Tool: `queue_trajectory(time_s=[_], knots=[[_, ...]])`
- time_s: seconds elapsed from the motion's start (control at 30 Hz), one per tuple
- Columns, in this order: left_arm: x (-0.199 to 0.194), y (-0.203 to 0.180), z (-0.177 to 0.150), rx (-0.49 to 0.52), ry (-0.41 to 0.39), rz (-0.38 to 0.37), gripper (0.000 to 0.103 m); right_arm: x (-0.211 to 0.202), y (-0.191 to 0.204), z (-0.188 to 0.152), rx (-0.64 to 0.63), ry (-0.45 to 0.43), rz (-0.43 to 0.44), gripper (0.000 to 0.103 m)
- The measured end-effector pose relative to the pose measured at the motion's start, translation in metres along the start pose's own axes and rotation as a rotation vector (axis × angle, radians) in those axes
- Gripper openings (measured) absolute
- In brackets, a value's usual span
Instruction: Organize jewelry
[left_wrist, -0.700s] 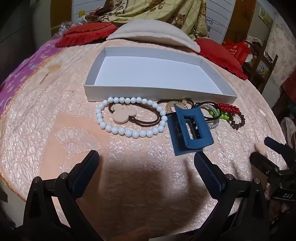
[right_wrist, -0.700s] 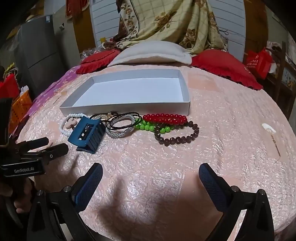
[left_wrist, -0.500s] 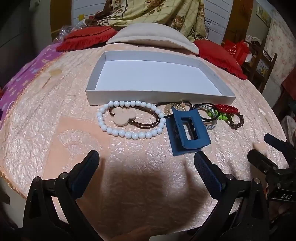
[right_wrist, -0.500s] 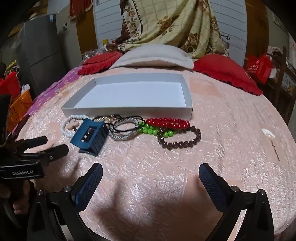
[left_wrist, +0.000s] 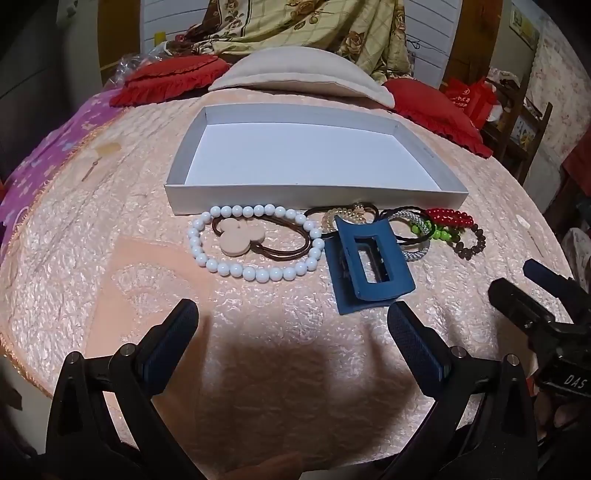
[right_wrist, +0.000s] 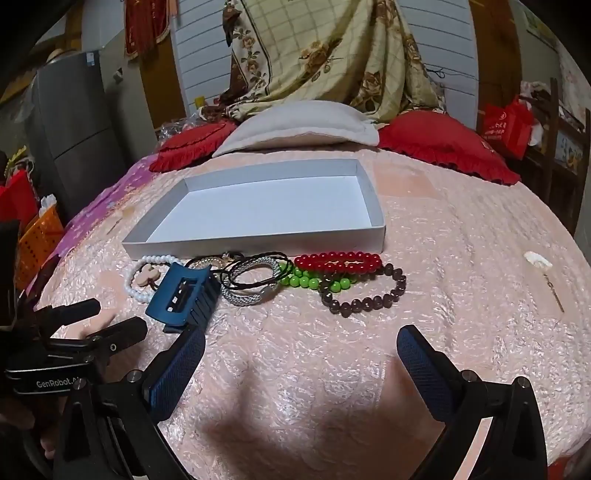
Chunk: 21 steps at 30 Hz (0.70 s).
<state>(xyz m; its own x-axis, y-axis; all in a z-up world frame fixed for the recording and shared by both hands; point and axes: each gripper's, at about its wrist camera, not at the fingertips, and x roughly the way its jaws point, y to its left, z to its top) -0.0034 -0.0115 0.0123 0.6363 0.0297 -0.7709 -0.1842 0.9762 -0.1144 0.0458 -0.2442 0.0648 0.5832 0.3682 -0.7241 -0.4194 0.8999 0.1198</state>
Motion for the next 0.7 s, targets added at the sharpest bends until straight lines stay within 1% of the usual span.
queue_trajectory(time_s=[0.1, 0.23, 0.7], knots=[[-0.0006, -0.0014, 0.0003, 0.004, -0.002, -0.001, 0.102, 0.0013, 0.0015, -0.0006, -0.025, 0.003, -0.042, 0.103], [-0.0004, -0.0004, -0.0017, 0.005, -0.006, 0.002, 0.102, 0.0017, -0.0037, -0.0003, -0.007, 0.009, -0.04, 0.103], [0.0007, 0.0011, -0.002, 0.003, -0.005, 0.015, 0.102, -0.0015, -0.0039, -0.0012, -0.02, -0.004, -0.071, 0.103]])
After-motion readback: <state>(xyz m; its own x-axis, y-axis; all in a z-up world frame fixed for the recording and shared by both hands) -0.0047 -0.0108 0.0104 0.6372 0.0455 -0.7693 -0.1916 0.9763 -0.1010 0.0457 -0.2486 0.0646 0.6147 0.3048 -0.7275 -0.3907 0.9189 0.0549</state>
